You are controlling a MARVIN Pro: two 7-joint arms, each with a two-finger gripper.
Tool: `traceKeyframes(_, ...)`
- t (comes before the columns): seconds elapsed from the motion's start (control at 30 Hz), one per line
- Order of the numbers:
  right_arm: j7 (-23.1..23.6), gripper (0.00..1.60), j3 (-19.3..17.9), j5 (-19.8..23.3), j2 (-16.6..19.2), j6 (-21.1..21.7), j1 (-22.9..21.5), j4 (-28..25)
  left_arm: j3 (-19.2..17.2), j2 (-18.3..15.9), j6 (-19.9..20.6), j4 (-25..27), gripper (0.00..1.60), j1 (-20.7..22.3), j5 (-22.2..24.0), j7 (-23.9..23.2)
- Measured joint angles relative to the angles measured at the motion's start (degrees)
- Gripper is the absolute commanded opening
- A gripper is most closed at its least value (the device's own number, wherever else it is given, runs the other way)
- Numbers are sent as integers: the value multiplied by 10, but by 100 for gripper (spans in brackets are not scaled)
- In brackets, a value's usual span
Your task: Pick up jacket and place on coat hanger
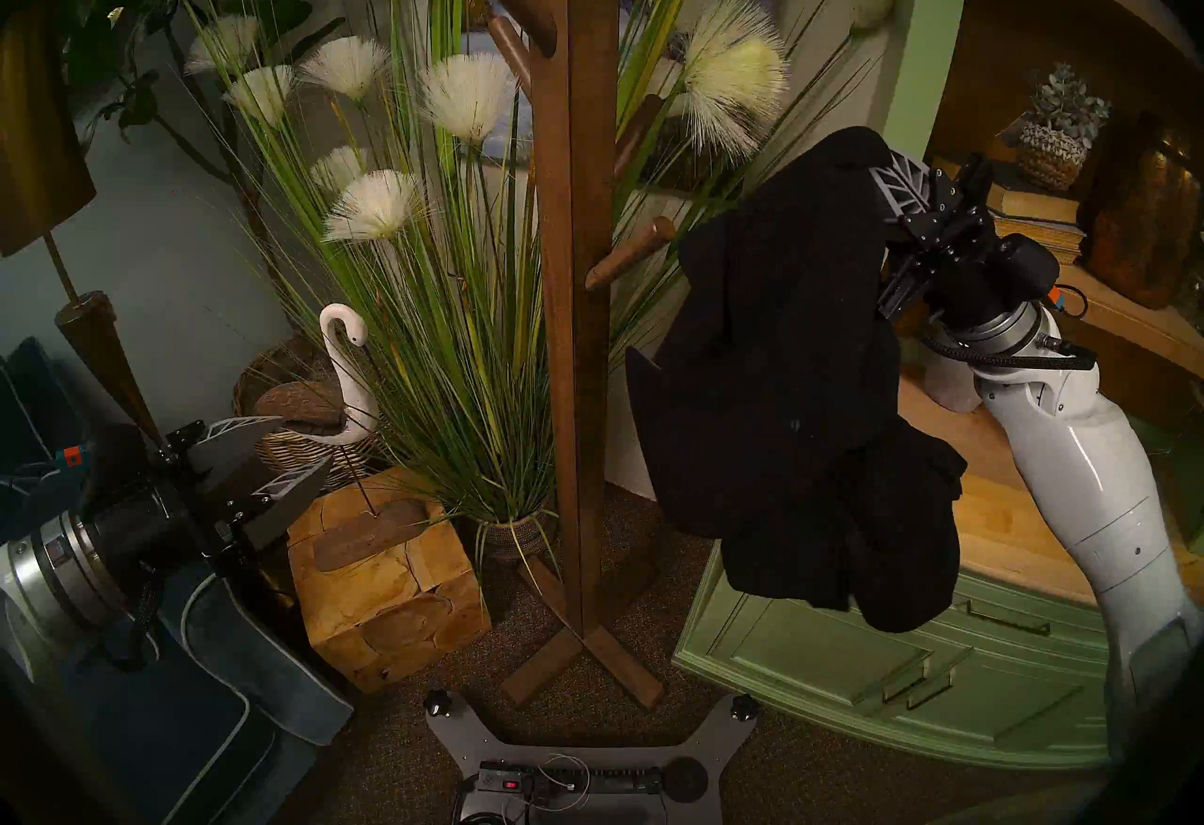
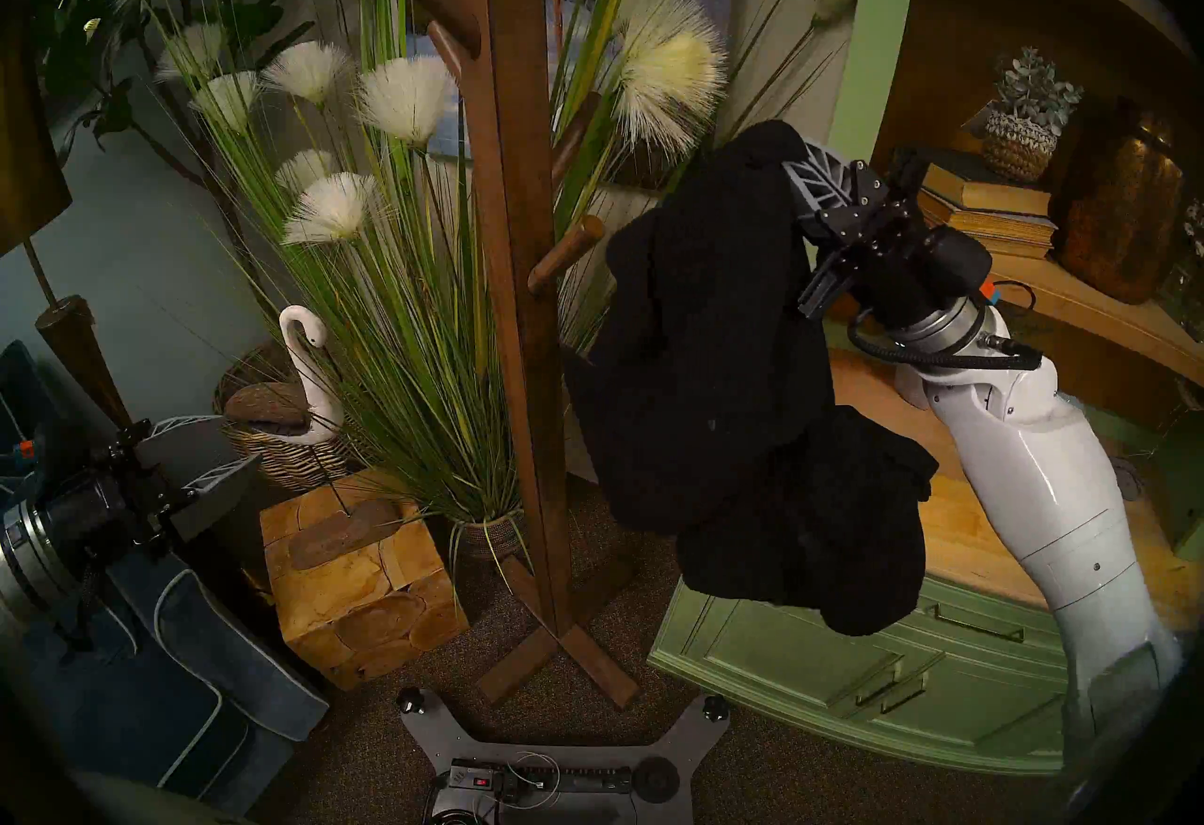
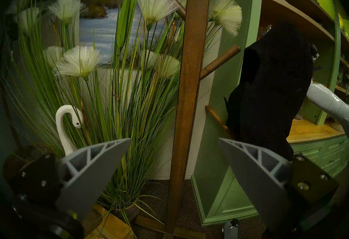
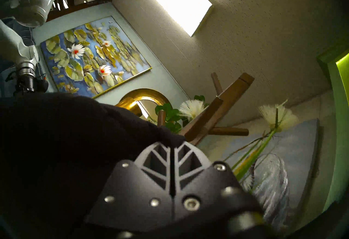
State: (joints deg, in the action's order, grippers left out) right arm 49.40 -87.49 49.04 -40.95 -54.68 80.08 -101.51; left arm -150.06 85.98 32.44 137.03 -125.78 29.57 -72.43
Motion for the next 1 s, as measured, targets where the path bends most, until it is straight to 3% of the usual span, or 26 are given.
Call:
traceKeyframes(0.37, -16, 0, 0, -49, -30, 33, -46, -2, 0, 0, 0, 0, 160, 0, 0, 0)
traceKeyframes(0.73, -36, 0, -1, -101, -68, 54, -91, 96, 0, 0, 0, 0, 160, 0, 0, 0)
traceKeyframes(1.0, -42, 0, 2, -124, -93, 63, -115, 99, 0, 0, 0, 0, 160, 0, 0, 0)
